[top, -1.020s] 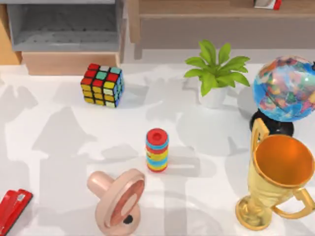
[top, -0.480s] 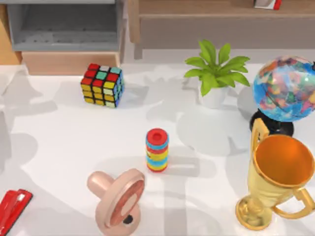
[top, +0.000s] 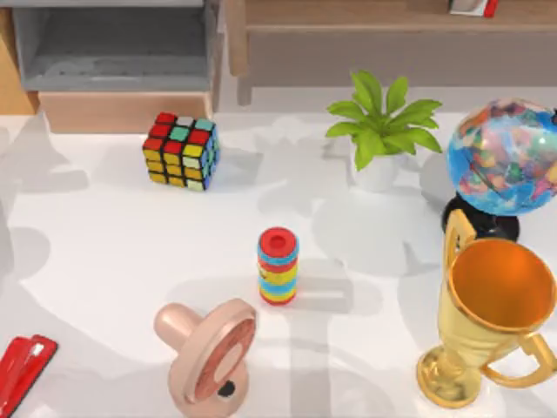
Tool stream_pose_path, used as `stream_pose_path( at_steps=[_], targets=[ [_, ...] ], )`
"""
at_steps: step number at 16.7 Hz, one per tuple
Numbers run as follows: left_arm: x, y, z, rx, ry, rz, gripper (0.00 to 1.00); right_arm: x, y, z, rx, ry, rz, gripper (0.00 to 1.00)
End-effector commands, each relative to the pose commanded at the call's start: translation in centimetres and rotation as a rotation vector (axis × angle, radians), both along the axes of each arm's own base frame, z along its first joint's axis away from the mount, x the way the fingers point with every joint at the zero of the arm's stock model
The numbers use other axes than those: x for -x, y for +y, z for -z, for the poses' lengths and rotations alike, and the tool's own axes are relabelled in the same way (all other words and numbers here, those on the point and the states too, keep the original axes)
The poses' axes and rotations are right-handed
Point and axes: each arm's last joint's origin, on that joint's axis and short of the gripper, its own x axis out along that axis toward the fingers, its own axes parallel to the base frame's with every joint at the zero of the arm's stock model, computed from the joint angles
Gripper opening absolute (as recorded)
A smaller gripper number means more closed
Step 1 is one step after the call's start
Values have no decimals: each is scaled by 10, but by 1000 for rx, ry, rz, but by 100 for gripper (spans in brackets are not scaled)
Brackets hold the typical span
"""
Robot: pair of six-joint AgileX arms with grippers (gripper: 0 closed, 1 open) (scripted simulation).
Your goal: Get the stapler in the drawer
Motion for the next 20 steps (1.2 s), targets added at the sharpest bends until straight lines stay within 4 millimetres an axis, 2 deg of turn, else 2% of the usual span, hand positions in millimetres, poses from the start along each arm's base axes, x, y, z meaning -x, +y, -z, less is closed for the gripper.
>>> stream_pose_path(
  at_steps=[3, 8, 12, 20],
  targets=[
    [-3, -2, -1, 1, 1, 1, 100, 0, 0, 0, 0, 0, 0, 100],
    [-24, 0, 0, 0, 0, 0, 100, 0, 0, 0, 0, 0, 0, 100],
    [-25, 0, 0, 0, 0, 0, 100, 0, 0, 0, 0, 0, 0, 100],
    [-25, 0, 0, 0, 0, 0, 40, 0, 0, 0, 0, 0, 0, 100]
  ],
)
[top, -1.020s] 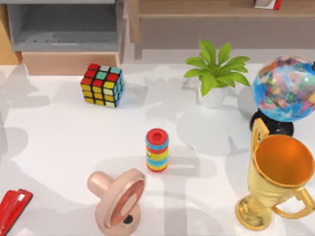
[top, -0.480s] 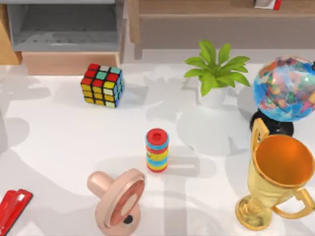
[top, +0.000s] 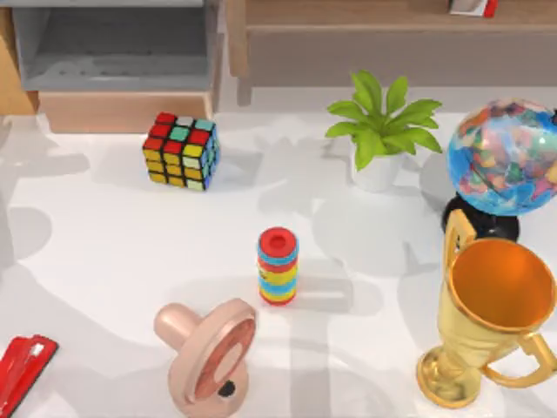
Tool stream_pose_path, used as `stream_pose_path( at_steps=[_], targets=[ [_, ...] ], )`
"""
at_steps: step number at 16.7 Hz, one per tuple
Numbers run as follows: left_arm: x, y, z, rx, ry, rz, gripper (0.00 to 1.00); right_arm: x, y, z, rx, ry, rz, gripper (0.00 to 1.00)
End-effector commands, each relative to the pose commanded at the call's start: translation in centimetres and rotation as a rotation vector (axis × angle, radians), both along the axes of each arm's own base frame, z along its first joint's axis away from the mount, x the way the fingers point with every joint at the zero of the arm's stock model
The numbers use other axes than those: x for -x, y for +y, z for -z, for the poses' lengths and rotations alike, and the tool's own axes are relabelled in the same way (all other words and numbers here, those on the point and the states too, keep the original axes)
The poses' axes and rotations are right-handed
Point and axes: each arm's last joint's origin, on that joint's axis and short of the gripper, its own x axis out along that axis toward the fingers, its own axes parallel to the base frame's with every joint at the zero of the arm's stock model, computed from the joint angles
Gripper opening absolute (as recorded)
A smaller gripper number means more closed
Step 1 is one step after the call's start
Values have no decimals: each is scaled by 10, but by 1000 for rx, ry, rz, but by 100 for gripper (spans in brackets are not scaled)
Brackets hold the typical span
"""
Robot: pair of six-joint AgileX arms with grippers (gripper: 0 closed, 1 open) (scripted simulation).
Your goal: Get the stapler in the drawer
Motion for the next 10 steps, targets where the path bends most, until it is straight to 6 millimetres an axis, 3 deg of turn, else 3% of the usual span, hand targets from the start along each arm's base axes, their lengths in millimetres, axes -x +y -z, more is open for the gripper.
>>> stream_pose_path(
  at_steps=[5, 10],
  targets=[
    [0, 0, 0, 0, 0, 0, 2, 0, 0, 0, 0, 0, 0, 100],
    [0, 0, 0, 0, 0, 0, 0, 0, 0, 0, 0, 0, 0, 100]
  ],
)
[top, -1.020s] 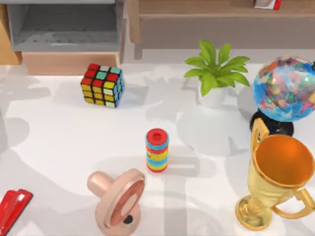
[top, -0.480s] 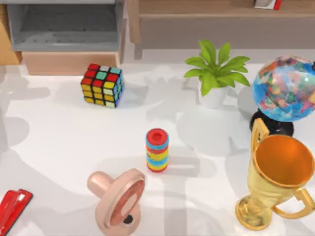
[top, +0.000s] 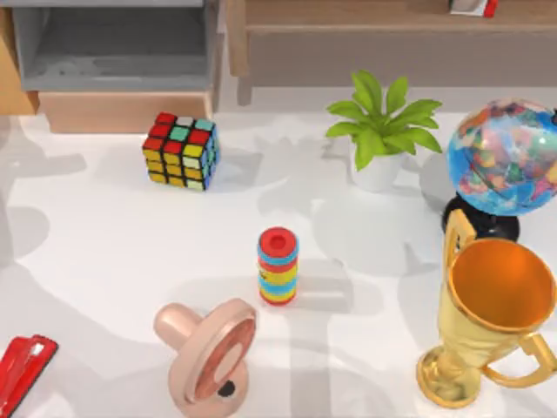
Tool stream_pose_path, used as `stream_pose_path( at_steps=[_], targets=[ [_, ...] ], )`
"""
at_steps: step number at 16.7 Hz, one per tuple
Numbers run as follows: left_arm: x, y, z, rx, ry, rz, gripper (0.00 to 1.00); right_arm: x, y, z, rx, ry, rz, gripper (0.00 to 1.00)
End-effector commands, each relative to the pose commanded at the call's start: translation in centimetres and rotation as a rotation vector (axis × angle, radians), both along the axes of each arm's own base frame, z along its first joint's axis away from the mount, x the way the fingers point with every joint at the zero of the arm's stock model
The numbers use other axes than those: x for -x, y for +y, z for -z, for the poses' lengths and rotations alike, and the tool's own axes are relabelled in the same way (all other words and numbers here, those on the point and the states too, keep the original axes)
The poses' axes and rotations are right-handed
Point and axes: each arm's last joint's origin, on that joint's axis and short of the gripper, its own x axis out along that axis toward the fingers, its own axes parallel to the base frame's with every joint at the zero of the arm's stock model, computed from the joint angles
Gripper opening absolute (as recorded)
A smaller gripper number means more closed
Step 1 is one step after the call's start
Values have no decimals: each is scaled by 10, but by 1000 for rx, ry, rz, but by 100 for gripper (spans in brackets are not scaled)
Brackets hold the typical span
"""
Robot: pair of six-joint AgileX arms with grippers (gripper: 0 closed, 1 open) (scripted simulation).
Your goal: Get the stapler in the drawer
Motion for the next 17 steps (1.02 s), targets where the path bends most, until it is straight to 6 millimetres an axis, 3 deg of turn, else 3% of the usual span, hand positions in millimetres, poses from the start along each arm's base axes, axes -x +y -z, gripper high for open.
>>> stream_pose_path(
  at_steps=[6, 13, 17],
  targets=[
    [5, 2, 3, 10, 10, -4, 0, 0, 0, 0, 0, 0, 0, 100],
    [60, 2, 6, 16, 22, -3, 0, 0, 0, 0, 0, 0, 0, 100],
    [64, 3, 5, 13, 18, -3, 0, 0, 0, 0, 0, 0, 0, 100]
  ],
)
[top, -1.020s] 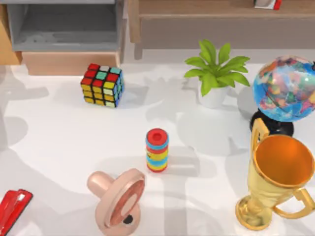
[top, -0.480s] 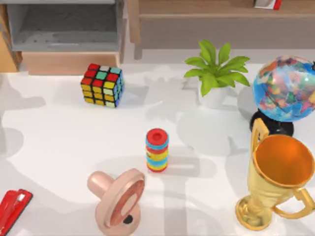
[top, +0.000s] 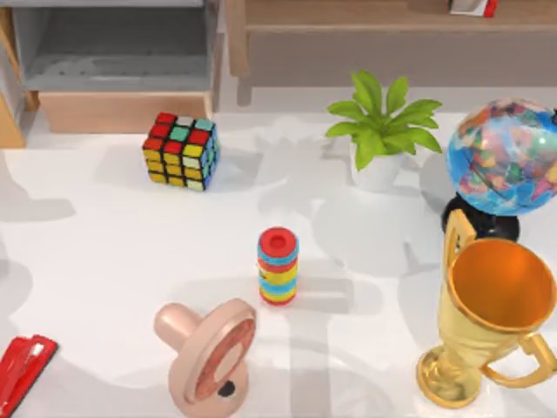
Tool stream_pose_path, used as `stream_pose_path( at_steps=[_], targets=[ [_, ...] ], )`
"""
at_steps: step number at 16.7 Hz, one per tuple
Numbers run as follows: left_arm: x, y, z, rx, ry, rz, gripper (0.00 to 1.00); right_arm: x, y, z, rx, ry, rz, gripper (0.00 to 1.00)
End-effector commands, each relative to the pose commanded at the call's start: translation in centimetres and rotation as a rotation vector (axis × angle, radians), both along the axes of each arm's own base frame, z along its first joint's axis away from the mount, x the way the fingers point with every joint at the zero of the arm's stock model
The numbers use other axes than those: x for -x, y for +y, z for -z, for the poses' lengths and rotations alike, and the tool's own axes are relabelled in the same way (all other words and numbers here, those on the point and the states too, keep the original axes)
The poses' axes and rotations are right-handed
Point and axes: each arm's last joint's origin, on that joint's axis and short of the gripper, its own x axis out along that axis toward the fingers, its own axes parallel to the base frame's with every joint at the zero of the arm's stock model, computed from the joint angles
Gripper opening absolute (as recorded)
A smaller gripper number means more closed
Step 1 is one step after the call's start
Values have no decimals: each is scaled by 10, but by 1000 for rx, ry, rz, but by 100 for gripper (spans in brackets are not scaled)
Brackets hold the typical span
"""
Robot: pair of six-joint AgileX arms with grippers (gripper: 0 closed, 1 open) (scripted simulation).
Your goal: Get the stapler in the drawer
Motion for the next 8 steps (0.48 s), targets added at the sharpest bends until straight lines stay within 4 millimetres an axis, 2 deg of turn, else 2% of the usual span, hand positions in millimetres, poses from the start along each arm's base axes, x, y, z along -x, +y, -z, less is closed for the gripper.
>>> stream_pose_path(
  at_steps=[2, 4, 8],
  targets=[
    [0, -1, 1, 2, 4, 1, 0, 0, 0, 0, 0, 0, 0, 100],
    [9, 1, -1, -2, -3, 1, 0, 0, 0, 0, 0, 0, 0, 100],
    [50, 0, 4, 10, 15, 3, 0, 0, 0, 0, 0, 0, 0, 100]
  ],
)
